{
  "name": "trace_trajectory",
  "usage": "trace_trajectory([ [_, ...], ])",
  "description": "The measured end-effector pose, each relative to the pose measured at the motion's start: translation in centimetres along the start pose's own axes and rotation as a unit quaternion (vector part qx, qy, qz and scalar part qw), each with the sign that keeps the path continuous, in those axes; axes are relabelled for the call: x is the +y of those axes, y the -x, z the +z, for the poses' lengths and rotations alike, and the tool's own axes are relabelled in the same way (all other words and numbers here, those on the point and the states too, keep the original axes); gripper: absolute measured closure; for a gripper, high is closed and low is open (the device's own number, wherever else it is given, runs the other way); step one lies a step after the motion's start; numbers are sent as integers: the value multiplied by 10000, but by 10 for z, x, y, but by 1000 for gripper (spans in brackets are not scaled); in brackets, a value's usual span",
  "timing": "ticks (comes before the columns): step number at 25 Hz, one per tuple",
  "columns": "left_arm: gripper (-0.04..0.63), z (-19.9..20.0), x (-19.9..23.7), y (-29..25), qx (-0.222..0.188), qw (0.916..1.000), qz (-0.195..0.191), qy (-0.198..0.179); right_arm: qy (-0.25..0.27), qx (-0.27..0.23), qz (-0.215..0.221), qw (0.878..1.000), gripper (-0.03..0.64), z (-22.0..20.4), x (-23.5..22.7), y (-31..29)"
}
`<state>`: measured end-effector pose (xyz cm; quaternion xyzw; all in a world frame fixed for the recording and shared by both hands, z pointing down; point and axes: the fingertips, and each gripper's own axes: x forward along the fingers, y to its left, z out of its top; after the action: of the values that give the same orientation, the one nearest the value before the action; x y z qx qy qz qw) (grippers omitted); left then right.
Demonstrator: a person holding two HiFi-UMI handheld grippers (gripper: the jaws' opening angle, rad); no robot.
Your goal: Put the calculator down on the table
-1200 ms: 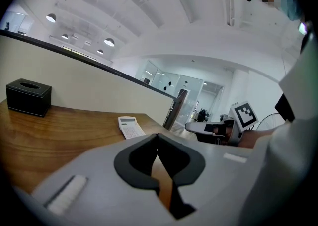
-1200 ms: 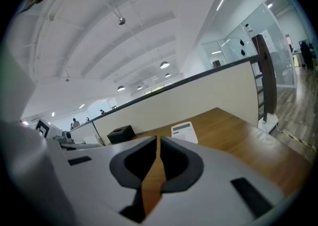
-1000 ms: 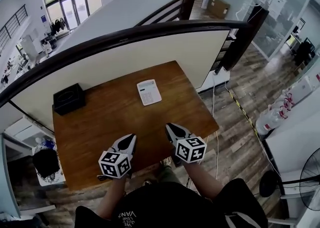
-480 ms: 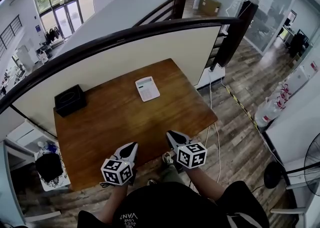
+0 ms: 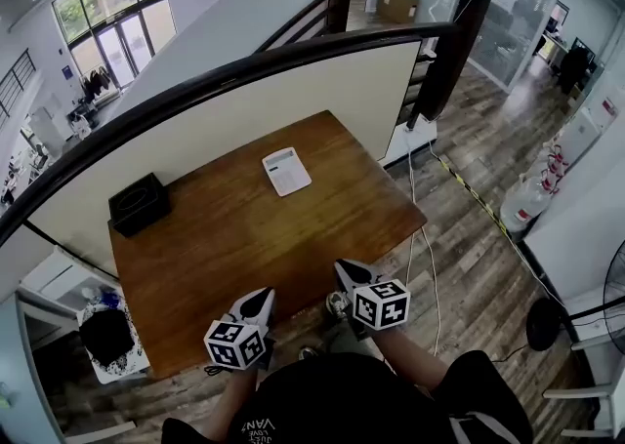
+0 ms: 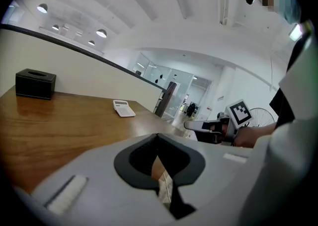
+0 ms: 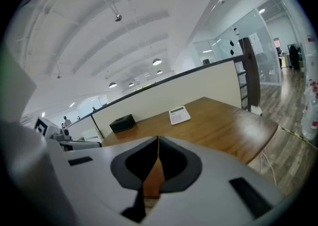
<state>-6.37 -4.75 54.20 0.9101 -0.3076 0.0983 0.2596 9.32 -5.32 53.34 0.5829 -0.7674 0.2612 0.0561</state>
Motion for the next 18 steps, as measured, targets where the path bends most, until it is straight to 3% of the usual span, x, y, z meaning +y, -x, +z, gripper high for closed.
trace_trajectory([
  [6,583,0,-2,-4,103,9997,43,-210,-73,-27,-183,9998,603,0,-6,5],
  [18,583,3,-1,-11,62,9999,-92,-91,-173,-56,-256,9995,603,-3,-9,5],
])
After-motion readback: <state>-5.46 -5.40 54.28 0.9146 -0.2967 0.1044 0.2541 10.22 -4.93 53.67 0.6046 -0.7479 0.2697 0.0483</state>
